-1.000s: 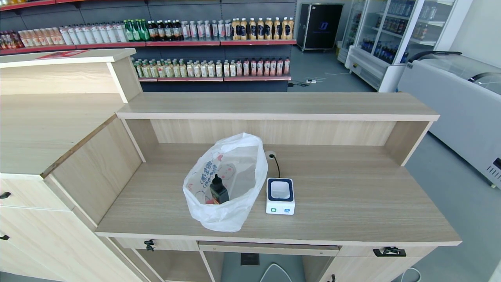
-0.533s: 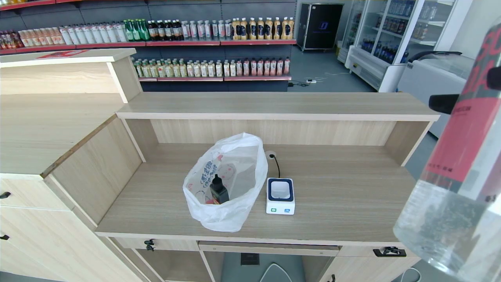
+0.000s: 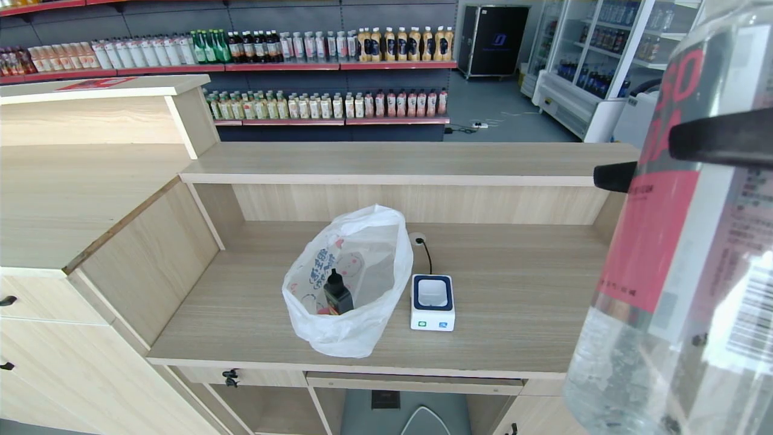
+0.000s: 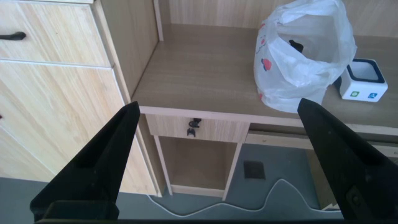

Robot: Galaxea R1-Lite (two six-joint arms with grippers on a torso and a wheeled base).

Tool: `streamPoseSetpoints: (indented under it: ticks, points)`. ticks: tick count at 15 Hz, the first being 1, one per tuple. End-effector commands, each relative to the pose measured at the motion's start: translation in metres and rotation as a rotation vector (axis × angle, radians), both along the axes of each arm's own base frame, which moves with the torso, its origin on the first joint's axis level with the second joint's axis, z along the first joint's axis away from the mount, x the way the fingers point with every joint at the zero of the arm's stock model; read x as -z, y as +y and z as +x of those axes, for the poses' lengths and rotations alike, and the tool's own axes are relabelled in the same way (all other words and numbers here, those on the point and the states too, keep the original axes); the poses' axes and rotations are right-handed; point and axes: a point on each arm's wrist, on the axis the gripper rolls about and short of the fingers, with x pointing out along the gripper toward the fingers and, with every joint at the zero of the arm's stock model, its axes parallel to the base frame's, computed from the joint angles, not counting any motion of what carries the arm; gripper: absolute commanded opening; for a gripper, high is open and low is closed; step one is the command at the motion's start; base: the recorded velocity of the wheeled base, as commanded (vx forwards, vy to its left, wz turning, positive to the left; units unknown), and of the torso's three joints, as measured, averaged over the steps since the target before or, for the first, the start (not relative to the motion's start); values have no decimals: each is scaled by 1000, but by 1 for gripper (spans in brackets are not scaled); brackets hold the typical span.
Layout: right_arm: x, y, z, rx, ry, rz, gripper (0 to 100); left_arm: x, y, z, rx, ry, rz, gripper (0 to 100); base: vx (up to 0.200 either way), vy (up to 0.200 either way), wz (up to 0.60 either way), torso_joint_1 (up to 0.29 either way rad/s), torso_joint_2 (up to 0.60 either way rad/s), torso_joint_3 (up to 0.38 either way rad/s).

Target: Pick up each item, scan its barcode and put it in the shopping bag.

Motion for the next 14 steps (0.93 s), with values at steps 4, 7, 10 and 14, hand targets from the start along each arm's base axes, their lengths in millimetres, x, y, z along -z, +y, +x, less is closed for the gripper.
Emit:
streamPoseSetpoints:
  ticks: [4, 7, 10, 14]
  points:
    - [1, 6, 3, -14, 10, -10, 0, 0, 0, 0, -1, -1, -1, 100, 0, 0, 0, 0, 0, 0]
    - [1, 6, 3, -15, 9, -9, 0, 0, 0, 0, -1, -1, -1, 100, 0, 0, 0, 0, 0, 0]
    - [3, 6, 3, -15, 13, -13, 0, 0, 0, 0, -1, -1, -1, 100, 0, 0, 0, 0, 0, 0]
    - [5, 11, 5, -28, 16, -21, 0, 0, 0, 0, -1, -1, -1, 100, 0, 0, 0, 0, 0, 0]
